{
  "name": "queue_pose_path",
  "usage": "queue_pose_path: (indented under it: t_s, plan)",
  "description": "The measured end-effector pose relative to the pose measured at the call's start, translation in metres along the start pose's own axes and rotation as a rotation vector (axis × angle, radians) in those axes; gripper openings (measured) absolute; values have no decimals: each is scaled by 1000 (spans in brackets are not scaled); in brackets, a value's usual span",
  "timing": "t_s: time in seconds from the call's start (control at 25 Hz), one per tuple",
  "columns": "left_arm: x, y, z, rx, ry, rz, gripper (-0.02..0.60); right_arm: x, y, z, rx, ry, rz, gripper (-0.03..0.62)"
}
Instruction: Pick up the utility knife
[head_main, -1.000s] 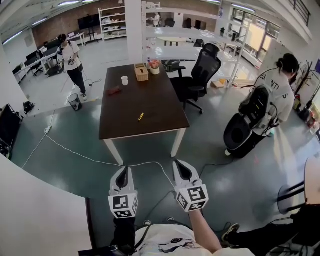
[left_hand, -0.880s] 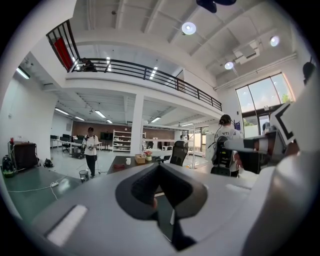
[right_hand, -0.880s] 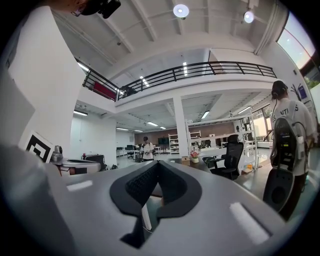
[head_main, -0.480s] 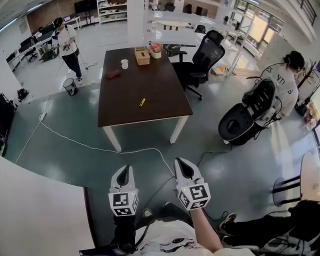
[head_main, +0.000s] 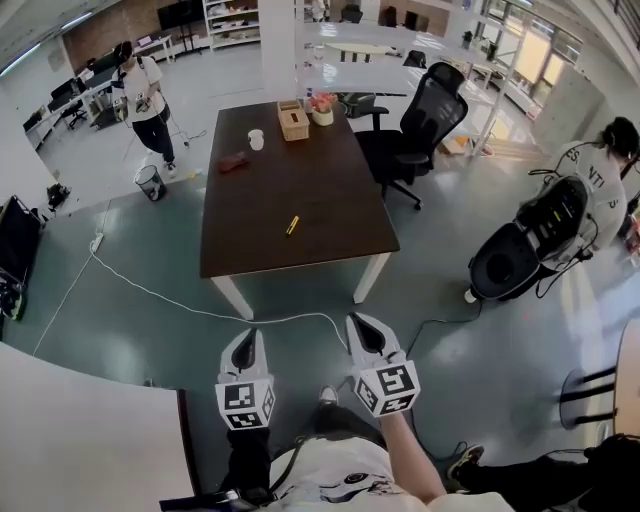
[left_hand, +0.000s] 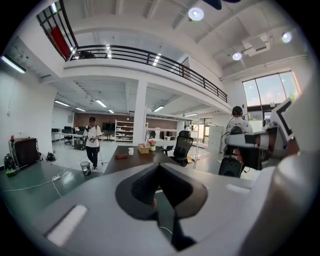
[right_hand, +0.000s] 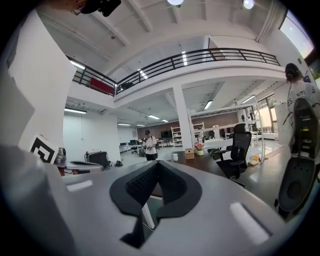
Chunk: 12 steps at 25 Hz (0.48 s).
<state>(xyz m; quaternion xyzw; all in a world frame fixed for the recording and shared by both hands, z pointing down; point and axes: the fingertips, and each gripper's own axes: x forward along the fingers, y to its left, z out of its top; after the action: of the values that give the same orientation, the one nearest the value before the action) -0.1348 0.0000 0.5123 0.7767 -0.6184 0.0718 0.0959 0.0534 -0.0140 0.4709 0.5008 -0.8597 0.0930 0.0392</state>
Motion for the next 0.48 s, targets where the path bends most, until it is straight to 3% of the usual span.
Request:
queue_pose_path:
  t_s: [0.2,0.48]
  plan:
    - [42,4,33,22,-23,27,-2,34,-19,25,-17,-17,58,2]
    - [87,-6,37,48,16,24,-2,58,-58,23,24,15,63,2]
